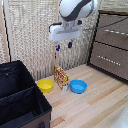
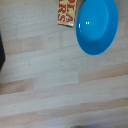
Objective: Locate and clasp the grip of the topmost drawer. Steadily and circumspectly yank the drawer open. Discover and seize the nutrition bar using your clamp. Deposit the nutrition bar in the accessible drawer. Unclench the nutrition bar.
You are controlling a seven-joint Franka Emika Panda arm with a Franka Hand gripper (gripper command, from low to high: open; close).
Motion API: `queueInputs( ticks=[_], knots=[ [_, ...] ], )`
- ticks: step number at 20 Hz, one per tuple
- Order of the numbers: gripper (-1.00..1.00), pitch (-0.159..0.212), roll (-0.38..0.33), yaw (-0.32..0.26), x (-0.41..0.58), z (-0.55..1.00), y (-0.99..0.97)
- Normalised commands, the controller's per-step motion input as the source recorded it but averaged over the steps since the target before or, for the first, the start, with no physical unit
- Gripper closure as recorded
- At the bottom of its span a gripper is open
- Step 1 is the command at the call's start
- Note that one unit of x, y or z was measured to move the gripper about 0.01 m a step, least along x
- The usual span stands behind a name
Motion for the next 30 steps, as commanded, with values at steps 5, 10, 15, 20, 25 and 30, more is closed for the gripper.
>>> queueInputs(
  ticks=[5, 10, 15, 20, 25, 30],
  knots=[
    [-1.00, -0.075, -0.259, 0.150, -0.066, 0.05, -0.31],
    [-1.00, -0.051, -0.321, 0.140, -0.015, 0.00, -0.26],
    [-1.00, -0.034, -0.336, 0.144, -0.005, -0.02, -0.23],
    [-1.00, -0.005, -0.363, 0.122, 0.031, 0.00, -0.13],
    [-1.00, 0.007, -0.370, 0.055, 0.259, 0.07, 0.00],
    [-1.00, 0.009, -0.359, 0.049, 0.298, 0.14, 0.00]
  ],
)
